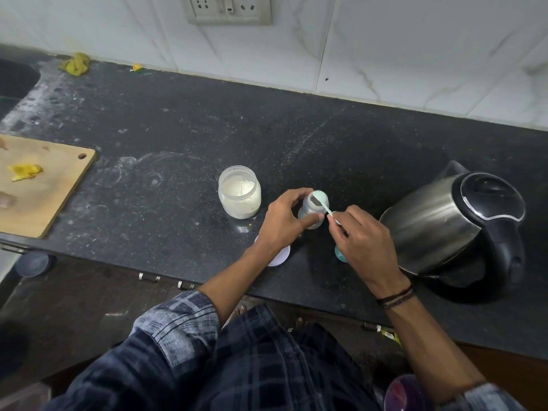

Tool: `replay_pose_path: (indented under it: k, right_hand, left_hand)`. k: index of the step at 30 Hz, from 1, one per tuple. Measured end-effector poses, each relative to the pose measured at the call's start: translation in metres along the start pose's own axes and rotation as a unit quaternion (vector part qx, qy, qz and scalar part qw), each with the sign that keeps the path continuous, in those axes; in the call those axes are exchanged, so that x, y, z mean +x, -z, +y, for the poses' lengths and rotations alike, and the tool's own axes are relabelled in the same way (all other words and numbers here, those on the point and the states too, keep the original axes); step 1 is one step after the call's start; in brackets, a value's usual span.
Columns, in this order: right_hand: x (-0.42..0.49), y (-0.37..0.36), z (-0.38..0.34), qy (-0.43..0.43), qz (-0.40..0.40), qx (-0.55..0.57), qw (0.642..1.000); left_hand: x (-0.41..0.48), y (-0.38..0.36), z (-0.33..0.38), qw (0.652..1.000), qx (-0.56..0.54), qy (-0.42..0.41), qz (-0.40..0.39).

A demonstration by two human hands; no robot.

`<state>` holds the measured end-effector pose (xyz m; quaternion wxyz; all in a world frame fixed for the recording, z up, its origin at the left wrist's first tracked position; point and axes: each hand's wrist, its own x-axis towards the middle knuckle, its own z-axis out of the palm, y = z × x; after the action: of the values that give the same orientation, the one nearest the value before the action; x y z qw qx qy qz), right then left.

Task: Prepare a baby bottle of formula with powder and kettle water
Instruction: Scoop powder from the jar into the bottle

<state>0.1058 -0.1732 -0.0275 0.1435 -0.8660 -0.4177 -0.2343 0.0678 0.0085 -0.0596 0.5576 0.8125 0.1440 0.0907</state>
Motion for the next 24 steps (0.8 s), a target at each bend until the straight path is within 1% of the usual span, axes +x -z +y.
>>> replay_pose_path:
  k: [6,16,24]
  right_hand:
    - [0.0018,0.0005,-0.0024,-0.018,0.018,0.02,0.999]
    - [0.0006,0.0029,-0.0019,-0.029,0.005,0.035,0.999]
    - [0.0037,0.009,-0.0043,-0.034,0.018,0.05,0.998]
  left_hand:
    - [0.0009,-0.0016,-0.0026,1.0,-0.004,0.0,0.003]
    - [0.0014,-0.0017,-0.0039,1.0,-0.002,0.004,0.001]
    - [0.0017,-0.0013,-0.0034,1.0,0.0,0.001,0.001]
